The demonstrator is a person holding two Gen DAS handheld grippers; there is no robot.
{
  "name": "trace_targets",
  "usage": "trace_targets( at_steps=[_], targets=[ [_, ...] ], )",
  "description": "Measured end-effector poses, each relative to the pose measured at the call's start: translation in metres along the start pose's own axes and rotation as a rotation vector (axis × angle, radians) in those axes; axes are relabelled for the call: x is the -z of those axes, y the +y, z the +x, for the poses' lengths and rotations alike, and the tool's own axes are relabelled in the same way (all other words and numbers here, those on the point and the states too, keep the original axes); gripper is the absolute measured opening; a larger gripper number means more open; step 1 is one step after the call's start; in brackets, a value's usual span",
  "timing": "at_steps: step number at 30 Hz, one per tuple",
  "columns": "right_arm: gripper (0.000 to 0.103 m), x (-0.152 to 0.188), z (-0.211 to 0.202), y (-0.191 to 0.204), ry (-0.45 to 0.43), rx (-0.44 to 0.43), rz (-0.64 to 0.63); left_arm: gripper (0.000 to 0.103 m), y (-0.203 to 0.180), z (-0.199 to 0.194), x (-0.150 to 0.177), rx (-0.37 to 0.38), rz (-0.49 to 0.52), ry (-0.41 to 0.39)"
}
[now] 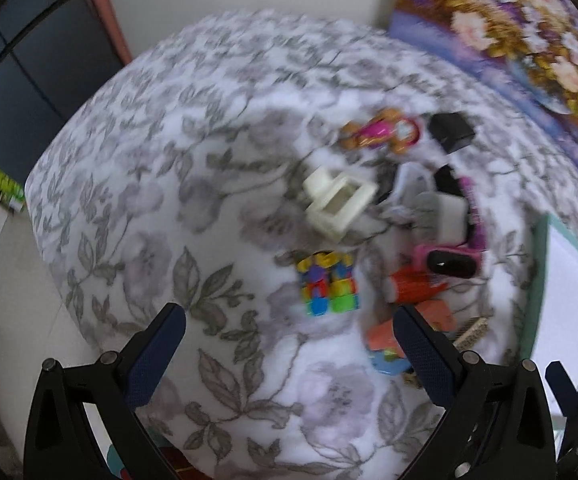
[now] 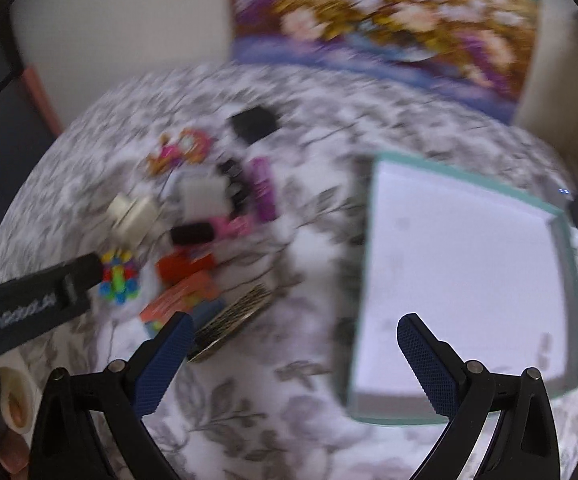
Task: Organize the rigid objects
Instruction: 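Grasp the colourful block toy with the left gripper while the right gripper grasps the gold bar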
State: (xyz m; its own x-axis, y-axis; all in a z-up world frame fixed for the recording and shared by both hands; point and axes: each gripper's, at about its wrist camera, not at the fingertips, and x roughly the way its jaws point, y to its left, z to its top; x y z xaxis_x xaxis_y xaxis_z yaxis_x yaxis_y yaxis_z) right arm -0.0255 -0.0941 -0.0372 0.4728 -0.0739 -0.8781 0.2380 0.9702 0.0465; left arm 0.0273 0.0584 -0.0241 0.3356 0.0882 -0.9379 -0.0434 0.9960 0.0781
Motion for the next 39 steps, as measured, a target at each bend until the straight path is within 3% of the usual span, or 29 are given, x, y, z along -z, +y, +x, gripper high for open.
trace_targets(
  at_steps=[7, 18, 30, 32, 39],
  targets=[
    [0.103, 0.009, 0.027, 0.025, 0.081, -0.059, -0.098, 0.103, 0.015, 0.038, 0.002, 0.027, -0.083, 0.133],
    [0.103, 0.017, 0.062, 0.029, 0.167, -0.078, -0.156, 0.103, 0.03, 0.046, 0.0, 0.059, -0.123, 0.147],
    [0.103, 0.002, 0.081, 0.045, 0.122, -0.065, -0.251, 0.103, 0.029, 0.069, -0.02, 0.085, -0.135, 0.144],
    [0.103, 0.001, 0.082, 0.047, 0.118, -0.066, -0.256, 0.1, 0.028, 0.073, -0.025, 0.096, -0.127, 0.141],
    [0.098, 0.002, 0.075, 0.044, 0.108, -0.084, -0.253, 0.078, 0.011, 0.081, -0.032, 0.137, -0.091, 0.123]
  ],
)
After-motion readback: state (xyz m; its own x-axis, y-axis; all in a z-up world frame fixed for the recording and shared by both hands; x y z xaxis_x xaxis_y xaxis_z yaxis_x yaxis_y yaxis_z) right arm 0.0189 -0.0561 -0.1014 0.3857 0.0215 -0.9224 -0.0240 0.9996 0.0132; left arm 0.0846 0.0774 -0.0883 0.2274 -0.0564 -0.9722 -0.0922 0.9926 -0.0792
